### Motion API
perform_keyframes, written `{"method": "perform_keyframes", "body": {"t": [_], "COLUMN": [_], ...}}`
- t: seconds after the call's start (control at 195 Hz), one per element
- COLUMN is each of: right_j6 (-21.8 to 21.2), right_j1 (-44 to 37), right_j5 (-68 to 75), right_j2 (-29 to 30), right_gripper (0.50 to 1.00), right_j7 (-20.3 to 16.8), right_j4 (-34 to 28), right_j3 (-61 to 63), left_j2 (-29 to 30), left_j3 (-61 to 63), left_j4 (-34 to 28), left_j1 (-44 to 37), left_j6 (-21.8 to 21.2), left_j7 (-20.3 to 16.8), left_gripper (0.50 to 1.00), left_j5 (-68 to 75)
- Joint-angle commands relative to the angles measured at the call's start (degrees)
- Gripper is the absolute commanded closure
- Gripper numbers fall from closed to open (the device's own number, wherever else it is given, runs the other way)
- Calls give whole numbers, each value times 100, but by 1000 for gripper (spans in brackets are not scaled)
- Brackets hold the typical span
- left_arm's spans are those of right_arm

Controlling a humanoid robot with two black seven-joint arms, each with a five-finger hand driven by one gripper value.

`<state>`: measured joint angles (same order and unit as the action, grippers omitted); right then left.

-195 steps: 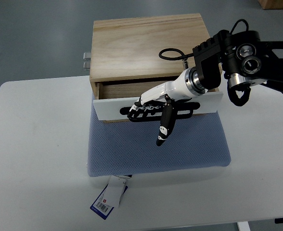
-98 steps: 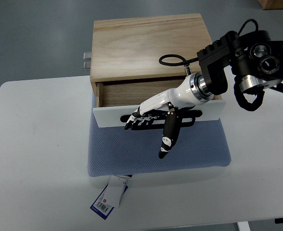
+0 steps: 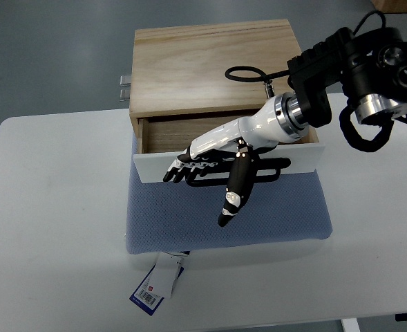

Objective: Open wood drawer with right hand

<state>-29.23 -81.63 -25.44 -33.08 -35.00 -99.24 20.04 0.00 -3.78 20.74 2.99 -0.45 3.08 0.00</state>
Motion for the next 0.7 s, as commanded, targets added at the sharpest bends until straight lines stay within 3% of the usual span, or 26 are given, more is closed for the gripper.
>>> {"method": "perform_keyframes", "body": {"t": [0.0, 0.133, 0.445, 0.619, 0.67, 0.676, 0.696], "right_j6": [14, 67, 242, 594, 594, 629, 638], "right_j1": [-2, 86, 763, 1931, 1932, 2314, 2458], "right_j5": [39, 13, 30, 127, 127, 196, 249], "right_j2": [-14, 83, 241, 689, 689, 863, 944], "right_gripper": [558, 556, 556, 556, 556, 556, 556], "right_j7": [0, 0, 2, 1794, 1795, 2404, 2646], "right_j4": [177, 810, 3271, 4562, 4563, 4858, 4984], "right_j3": [589, 1661, 3577, 4886, 4887, 5313, 5492], "left_j2": [0, 0, 0, 0, 0, 0, 0], "left_j3": [0, 9, 18, 27, 27, 27, 27], "left_j4": [0, 0, 0, 9, 9, 9, 9], "left_j1": [0, 0, 0, 0, 0, 0, 0], "left_j6": [1, 1, -8, -8, -8, 1, 1], "left_j7": [0, 0, 0, 0, 0, 0, 0], "left_gripper": [500, 500, 500, 500, 500, 500, 500], "left_j5": [0, 0, 0, 0, 0, 0, 0]}}
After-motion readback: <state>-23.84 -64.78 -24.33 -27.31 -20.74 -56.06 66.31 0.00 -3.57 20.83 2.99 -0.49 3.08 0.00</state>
